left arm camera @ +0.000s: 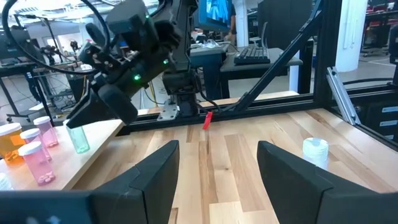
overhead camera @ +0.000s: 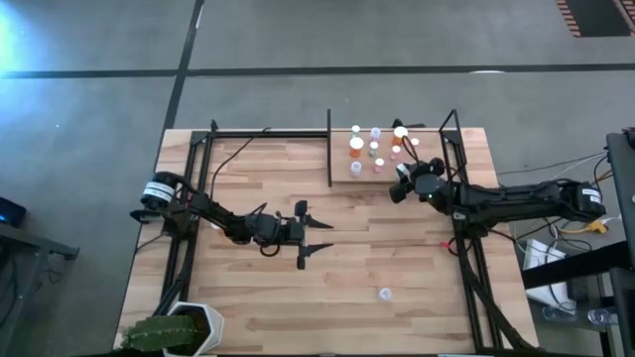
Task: Pick and place medicine bottles onto shelf by color
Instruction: Put the blue pill bottle on the shelf, then put the transparent pill bottle on the shelf
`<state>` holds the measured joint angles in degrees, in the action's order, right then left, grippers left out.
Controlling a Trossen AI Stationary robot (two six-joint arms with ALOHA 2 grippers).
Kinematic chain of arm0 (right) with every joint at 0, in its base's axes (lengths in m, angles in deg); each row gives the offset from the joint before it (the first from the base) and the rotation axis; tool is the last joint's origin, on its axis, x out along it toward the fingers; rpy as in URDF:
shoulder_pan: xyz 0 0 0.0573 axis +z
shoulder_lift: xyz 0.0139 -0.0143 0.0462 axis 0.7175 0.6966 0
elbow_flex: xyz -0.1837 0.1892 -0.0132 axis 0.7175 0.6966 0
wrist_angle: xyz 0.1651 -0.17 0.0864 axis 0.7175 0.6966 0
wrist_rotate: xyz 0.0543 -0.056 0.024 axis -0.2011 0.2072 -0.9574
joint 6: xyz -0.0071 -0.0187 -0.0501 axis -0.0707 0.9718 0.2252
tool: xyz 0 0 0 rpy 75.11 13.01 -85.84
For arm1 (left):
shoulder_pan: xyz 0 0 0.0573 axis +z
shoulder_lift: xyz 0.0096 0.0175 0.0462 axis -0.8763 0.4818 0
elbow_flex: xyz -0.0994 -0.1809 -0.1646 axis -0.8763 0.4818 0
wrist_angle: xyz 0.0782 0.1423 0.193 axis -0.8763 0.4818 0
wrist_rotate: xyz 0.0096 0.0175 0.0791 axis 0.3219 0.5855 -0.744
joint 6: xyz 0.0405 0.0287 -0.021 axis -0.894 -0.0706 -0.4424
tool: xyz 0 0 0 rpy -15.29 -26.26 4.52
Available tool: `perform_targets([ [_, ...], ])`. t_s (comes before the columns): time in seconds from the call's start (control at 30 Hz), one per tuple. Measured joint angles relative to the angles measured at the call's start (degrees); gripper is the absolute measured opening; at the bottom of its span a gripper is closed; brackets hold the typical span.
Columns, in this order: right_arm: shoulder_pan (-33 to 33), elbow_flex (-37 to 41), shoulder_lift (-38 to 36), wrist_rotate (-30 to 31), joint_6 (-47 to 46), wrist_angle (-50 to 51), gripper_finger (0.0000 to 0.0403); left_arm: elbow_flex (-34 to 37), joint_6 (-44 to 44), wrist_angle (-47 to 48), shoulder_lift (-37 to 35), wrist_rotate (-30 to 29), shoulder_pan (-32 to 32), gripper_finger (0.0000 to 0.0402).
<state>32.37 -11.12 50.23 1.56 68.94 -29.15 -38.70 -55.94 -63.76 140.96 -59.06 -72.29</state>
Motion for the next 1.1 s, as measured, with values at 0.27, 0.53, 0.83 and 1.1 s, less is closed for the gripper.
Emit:
perform_targets([
  [0.27, -1.92, 0.02, 2.39, -1.5, 1.86, -3.86, 0.0129, 0.0, 0.02, 0.0, 0.0, 0.0, 0.0, 0.02],
  [0.53, -2.34, 0.02, 7.14, -1.33, 2.59, -9.04, 0.0143, 0.02, 0.02, 0.02, 0.0, 0.0, -0.11, 0.02],
  [0.83, -3.19, -0.35, 8.94, 0.23, 2.55, -9.67, 0.0201, 0.04, 0.0, 0.02, 0.0, 0.0, -0.09, 0.02],
  [1.1, -3.17, -4.24, 6.27, 0.31, 6.8, -7.55, 0.025, 0.04, -0.01, 0.11, 0.0, 0.0, -0.09, 0.02],
])
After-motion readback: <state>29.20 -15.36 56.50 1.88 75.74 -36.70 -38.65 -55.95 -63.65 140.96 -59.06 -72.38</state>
